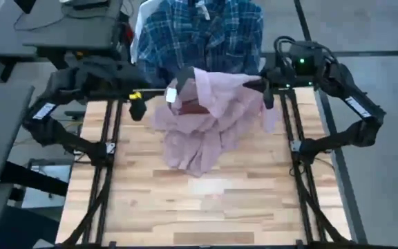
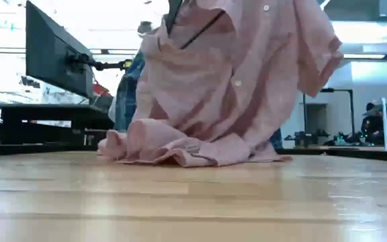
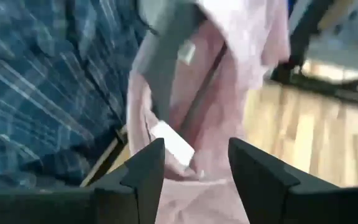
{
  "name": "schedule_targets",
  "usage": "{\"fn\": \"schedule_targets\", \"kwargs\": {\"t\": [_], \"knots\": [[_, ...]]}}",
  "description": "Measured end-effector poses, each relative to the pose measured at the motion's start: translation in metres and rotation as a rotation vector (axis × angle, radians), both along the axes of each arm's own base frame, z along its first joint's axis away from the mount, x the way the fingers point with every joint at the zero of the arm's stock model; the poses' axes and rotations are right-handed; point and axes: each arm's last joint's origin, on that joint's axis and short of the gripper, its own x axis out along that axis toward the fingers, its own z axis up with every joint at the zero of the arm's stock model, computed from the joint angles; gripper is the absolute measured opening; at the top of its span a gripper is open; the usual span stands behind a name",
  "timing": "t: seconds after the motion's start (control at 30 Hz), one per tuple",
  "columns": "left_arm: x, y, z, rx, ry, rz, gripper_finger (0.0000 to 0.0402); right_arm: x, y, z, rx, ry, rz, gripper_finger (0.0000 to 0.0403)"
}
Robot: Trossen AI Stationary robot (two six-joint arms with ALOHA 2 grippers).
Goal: Hang clothes
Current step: Hang the pink polo shirt on the hanger rack
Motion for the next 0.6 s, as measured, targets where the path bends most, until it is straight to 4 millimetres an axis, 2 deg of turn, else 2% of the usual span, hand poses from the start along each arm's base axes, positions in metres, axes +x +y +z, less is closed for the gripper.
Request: {"fn": "schedule_targets", "kwargs": {"t": [0.23, 0.47, 0.6], "knots": [[0.005, -0.001, -0.004, -0.029, 0.027, -0.029, 0.0158, -0.001, -0.011, 0.012, -0.040, -0.118, -0.055, 0.0024], [-0.016, 0.000, 0.009, -0.017, -0.073, -0.012, 0.0141, -0.013, -0.038, 0.026, -0.131, -0.250, -0.191, 0.0024], [-0.024, 0.002, 0.013, 0.017, -0.093, -0.006, 0.0137, -0.019, -0.056, 0.028, -0.162, -0.271, -0.258, 0.0024]]}}
